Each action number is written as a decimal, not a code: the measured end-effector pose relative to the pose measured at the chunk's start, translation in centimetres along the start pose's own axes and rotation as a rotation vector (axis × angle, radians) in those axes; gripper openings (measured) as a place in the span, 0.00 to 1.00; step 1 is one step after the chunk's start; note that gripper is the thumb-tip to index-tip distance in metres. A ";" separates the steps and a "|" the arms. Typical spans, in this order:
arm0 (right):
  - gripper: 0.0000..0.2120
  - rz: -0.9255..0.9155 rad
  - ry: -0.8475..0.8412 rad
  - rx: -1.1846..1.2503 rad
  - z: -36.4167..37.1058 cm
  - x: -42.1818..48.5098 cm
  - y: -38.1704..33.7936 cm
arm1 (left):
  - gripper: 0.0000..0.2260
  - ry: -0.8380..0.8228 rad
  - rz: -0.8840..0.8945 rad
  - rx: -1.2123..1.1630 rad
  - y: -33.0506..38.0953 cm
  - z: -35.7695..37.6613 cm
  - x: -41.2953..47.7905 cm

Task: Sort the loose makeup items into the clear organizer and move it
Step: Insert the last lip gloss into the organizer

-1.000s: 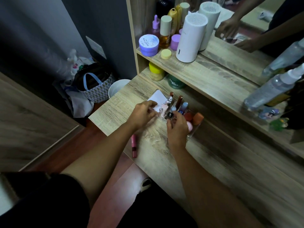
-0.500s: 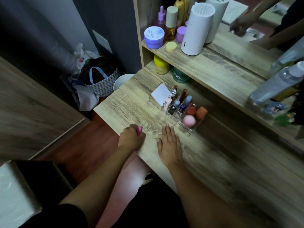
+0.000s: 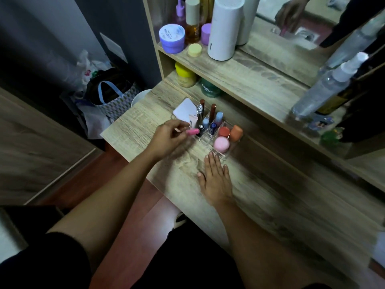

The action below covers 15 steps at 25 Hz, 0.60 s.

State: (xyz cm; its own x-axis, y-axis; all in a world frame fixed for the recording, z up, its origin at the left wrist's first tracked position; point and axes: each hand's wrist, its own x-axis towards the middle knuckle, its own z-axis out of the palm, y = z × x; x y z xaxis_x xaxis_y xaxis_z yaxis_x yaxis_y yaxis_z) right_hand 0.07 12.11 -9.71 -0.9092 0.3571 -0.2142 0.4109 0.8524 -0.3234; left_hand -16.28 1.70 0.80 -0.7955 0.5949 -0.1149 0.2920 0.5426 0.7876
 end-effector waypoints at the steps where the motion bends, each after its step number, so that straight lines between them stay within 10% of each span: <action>1: 0.29 0.000 -0.010 0.002 0.0 0.0 0.0 | 0.08 0.040 0.008 -0.039 0.5 0.1 0.3; 15: 0.29 0.007 -0.021 0.000 -0.1 0.0 -0.1 | 0.11 -0.083 0.209 0.295 2.9 3.1 2.3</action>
State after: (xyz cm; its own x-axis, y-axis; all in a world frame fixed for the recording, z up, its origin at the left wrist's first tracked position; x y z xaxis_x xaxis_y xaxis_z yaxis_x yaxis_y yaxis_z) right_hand -0.03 12.07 -9.56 -0.9049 0.3545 -0.2356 0.4169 0.8500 -0.3221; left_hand -15.63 6.50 0.91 -0.6603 0.7505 -0.0282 0.5940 0.5449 0.5918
